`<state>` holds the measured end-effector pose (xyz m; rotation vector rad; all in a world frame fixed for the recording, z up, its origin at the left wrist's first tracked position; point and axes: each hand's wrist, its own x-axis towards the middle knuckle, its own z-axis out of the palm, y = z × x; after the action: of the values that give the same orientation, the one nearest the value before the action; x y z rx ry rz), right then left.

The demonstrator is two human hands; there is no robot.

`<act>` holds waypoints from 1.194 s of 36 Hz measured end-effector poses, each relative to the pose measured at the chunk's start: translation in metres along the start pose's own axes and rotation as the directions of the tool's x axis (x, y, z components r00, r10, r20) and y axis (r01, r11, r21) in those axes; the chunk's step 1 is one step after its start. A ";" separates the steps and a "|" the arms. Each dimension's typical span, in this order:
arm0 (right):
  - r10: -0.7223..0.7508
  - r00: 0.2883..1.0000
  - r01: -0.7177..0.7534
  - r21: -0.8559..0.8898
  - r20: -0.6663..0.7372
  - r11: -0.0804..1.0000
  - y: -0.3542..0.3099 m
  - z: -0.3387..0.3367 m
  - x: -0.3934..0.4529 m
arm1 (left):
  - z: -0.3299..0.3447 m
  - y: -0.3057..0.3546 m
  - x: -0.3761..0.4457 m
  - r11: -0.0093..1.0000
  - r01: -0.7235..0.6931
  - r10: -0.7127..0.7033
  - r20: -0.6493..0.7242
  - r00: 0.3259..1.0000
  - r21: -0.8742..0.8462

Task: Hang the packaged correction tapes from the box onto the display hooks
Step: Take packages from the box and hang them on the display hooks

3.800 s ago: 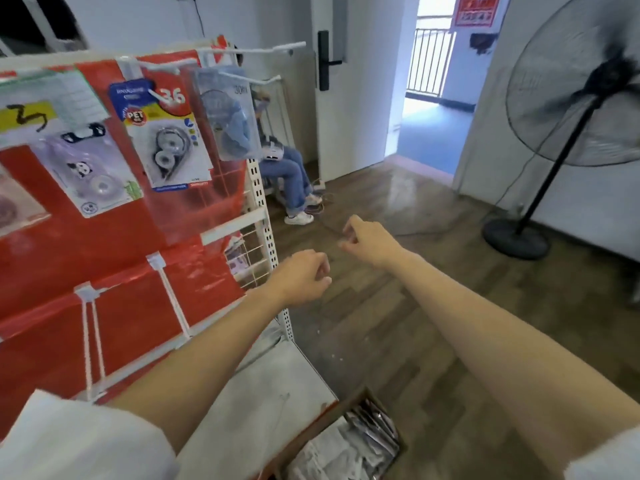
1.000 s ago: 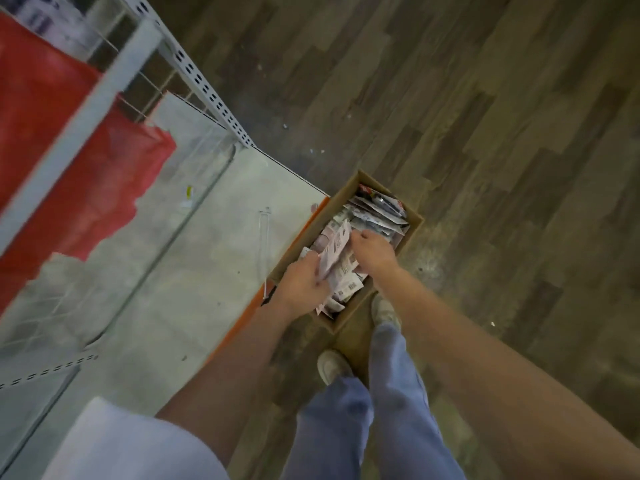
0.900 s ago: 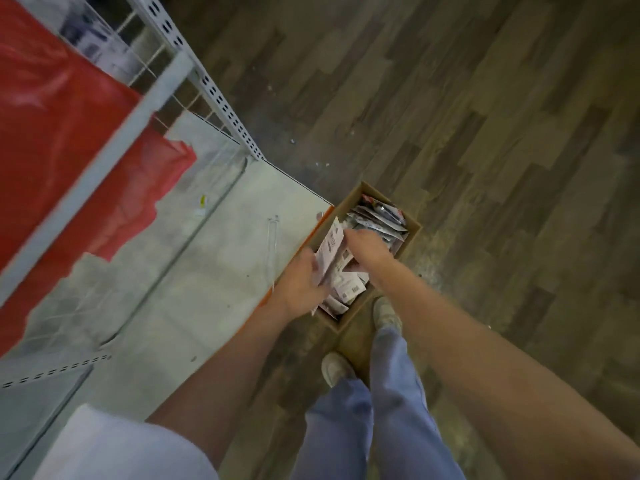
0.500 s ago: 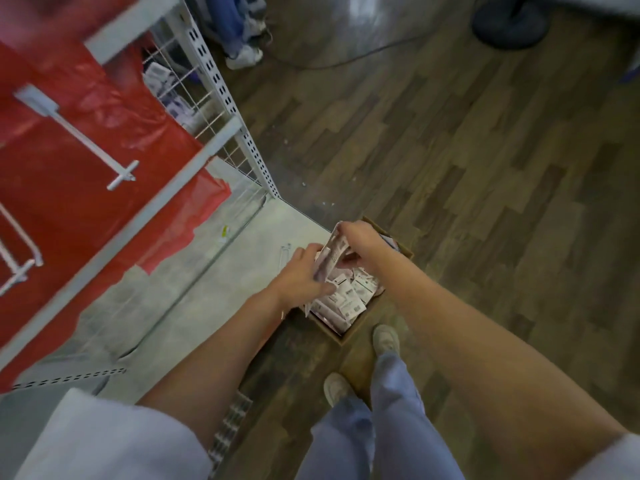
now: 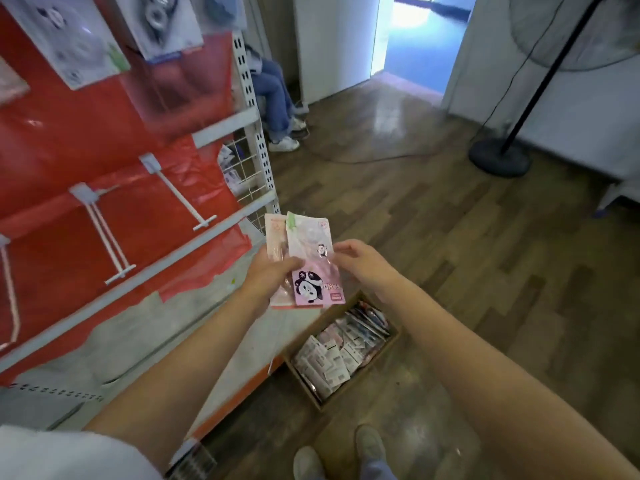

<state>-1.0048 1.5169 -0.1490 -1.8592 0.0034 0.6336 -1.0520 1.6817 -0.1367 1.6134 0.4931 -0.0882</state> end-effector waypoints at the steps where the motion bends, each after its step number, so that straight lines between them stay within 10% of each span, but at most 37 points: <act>1: 0.007 1.000 -0.008 0.038 0.027 0.999 -0.005 -0.003 -0.004 | 0.001 0.009 -0.003 1.000 -0.010 0.010 -0.006 1.000 -0.009; 14: -0.190 0.967 0.224 0.206 -0.171 0.953 -0.073 -0.067 -0.017 | -0.013 0.088 -0.032 0.996 -0.079 0.081 -0.040 0.996 0.043; 24: -0.319 0.945 0.283 0.315 0.066 0.906 -0.128 -0.075 -0.030 | -0.015 0.112 -0.038 0.986 -0.156 0.149 -0.104 0.983 -0.061; 37: -0.334 0.763 0.521 -0.220 0.554 0.825 -0.168 -0.050 -0.048 | -0.055 0.133 -0.046 0.964 -0.118 0.095 -0.106 0.990 -0.238; 43: -0.381 0.803 0.589 -0.521 0.457 0.617 -0.184 -0.034 -0.037 | -0.059 0.121 -0.061 0.974 -0.183 0.185 -0.003 0.983 0.135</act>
<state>-0.9666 1.5463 0.0351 -2.2501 -1.0382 0.5486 -1.0766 1.7203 0.0041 1.7853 0.3535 0.0312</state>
